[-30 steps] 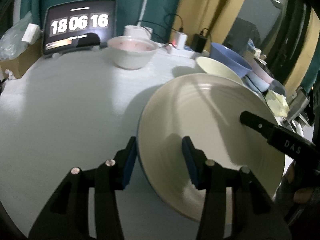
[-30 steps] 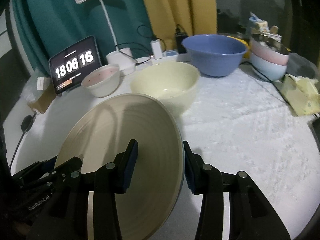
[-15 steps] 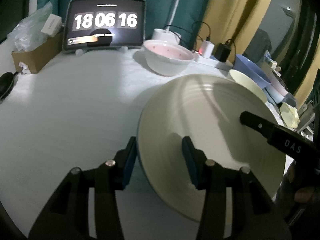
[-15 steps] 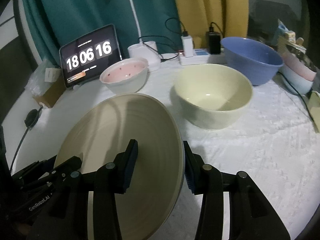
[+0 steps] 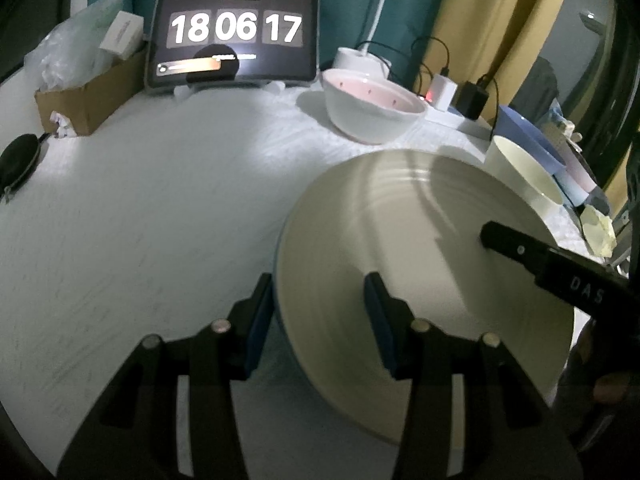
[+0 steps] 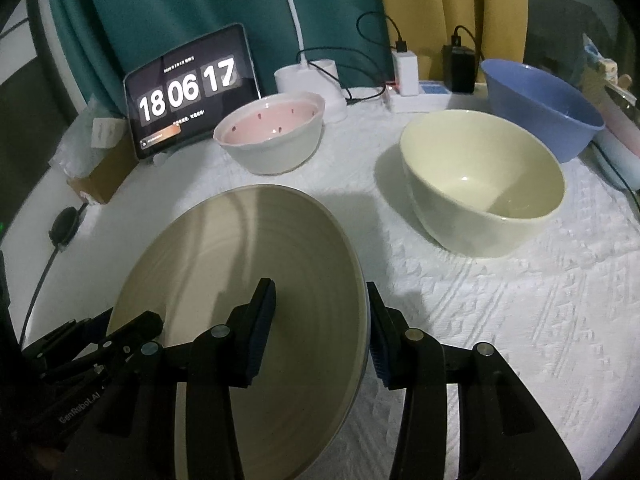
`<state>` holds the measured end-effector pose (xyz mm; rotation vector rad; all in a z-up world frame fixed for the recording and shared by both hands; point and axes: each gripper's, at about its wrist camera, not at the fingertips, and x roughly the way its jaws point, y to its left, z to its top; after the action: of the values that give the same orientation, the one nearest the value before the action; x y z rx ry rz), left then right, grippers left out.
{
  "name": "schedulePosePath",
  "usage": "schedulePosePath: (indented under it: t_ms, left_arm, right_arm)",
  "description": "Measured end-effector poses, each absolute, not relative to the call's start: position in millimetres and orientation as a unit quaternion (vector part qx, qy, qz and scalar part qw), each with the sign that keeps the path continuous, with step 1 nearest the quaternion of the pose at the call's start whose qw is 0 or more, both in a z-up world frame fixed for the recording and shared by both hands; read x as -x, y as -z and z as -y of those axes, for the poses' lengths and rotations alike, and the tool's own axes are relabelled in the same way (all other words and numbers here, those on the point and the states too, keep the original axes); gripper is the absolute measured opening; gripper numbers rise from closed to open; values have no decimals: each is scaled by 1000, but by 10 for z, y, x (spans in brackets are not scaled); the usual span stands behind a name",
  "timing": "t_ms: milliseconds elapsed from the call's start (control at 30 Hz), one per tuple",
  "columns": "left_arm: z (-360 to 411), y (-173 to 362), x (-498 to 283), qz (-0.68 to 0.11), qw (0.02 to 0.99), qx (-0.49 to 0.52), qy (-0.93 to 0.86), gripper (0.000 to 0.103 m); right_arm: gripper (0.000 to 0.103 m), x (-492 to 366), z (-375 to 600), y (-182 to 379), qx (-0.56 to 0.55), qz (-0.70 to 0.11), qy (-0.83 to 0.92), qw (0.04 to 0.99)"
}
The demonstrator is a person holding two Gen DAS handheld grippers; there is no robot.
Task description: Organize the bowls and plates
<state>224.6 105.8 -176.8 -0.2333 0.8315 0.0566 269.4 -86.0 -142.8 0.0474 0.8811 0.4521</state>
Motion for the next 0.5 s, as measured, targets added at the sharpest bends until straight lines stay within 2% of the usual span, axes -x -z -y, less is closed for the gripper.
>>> schedulePosePath:
  t_ms: [300, 500]
  left_arm:
    - [-1041, 1742, -2238, -396, 911, 109, -32, 48]
    - [-1038, 1680, -2196, -383, 916, 106, -47, 48]
  right_arm:
    - [48, -2736, 849, 1520, -11, -443, -205, 873]
    - [48, -2680, 889, 1439, -9, -427, -211, 879]
